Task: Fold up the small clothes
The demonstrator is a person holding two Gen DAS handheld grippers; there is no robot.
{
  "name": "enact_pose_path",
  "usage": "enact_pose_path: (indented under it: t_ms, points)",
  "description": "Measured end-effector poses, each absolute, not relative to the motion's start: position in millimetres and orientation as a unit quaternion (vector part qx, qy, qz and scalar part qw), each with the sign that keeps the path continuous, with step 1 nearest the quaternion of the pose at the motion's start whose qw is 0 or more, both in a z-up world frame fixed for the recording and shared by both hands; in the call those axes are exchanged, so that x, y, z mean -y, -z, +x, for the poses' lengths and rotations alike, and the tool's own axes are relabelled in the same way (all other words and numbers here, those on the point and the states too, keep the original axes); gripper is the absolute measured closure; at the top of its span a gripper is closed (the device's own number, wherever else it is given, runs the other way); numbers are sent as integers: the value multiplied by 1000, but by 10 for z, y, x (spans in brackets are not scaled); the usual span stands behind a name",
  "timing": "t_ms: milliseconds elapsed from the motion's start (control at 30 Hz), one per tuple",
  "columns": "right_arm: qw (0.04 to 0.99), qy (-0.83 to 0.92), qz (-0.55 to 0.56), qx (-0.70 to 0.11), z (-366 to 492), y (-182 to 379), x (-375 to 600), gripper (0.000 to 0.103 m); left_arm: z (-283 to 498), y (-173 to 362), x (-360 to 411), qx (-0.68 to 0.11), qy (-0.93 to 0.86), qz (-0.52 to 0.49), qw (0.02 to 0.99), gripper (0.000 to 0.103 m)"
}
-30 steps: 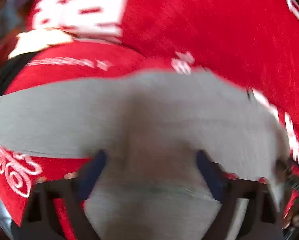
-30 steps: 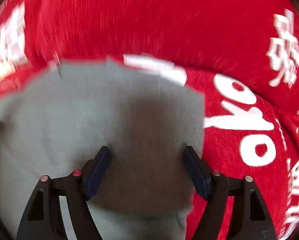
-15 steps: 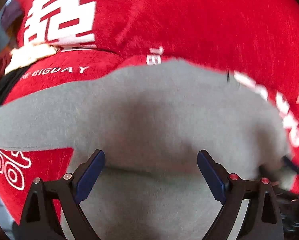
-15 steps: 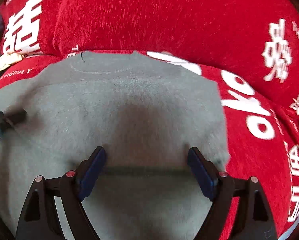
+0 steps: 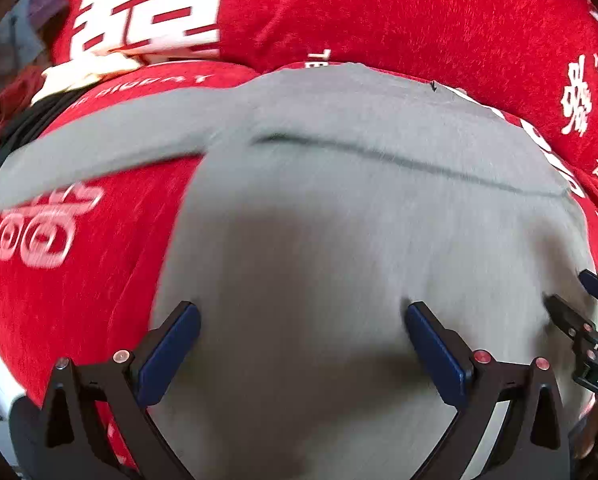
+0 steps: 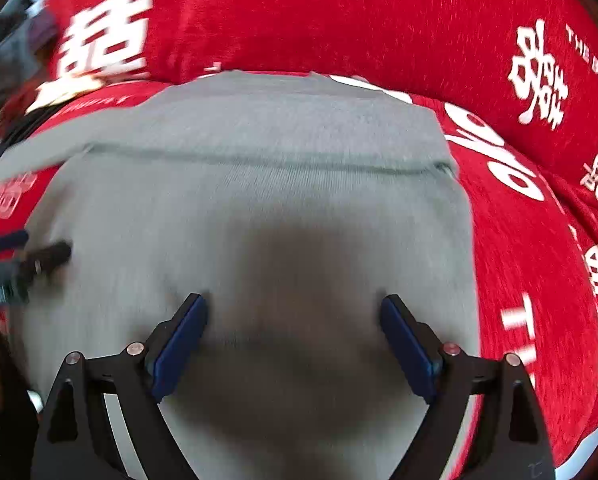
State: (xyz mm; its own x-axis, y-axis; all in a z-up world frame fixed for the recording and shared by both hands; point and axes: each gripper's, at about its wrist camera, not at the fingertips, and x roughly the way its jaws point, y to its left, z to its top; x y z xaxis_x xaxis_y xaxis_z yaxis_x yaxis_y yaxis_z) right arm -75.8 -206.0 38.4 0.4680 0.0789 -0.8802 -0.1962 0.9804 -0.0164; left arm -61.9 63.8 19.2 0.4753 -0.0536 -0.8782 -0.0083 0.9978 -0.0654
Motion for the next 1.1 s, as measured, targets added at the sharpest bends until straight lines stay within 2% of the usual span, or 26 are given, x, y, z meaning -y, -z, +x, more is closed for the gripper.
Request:
enact_pose_path:
  t_ms: [67, 233, 300, 433, 567, 633, 700, 867, 900, 933, 1000, 1100]
  points:
    - [855, -93, -66, -506, -1032, -346, 2124, 3, -801, -178, -707, -510, 22, -30, 860, 0]
    - [847, -106, -106, -510, -1419, -368, 2147, 2, -936, -290, -1048, -515, 5, -49, 856, 0]
    - [837, -101, -92, -529, -1356, -406, 2157, 2, -842, -397, -1499, -491, -53, -103, 864, 0]
    - [844, -97, -79, -521, -1214, -498, 2043, 2, -615, -459, -2738, -442, -181, -284, 831, 0]
    - [846, -117, -97, -510, -1139, -590, 1715, 2, -725, -343, -3921, -359, -254, -463, 769, 0]
    - [847, -128, -112, -503, -1137, -623, 1551, 2, -699, -220, -4276, -348, -259, -509, 743, 0]
    - [845, -141, -129, -500, -1099, -634, 1381, 2, -586, -282, -4457, -338, -285, -493, 749, 0]
    - [842, -153, -163, -490, -915, -656, 1025, 2, 49, -317, -4496, -407, -351, -372, 757, 1]
    - [844, -153, -165, -487, -856, -684, 973, 2, 134, -320, -4458, -411, -357, -348, 763, 13]
    - [846, -153, -166, -483, -807, -711, 927, 2, 198, -364, -4390, -408, -374, -310, 773, 50]
    - [851, -153, -168, -474, -645, -785, 855, 2, 180, -379, -4375, -406, -350, -297, 790, 93]
    - [857, -149, -166, -464, -300, -848, 721, 2, 21, -401, -4404, -385, -319, -329, 801, 93]
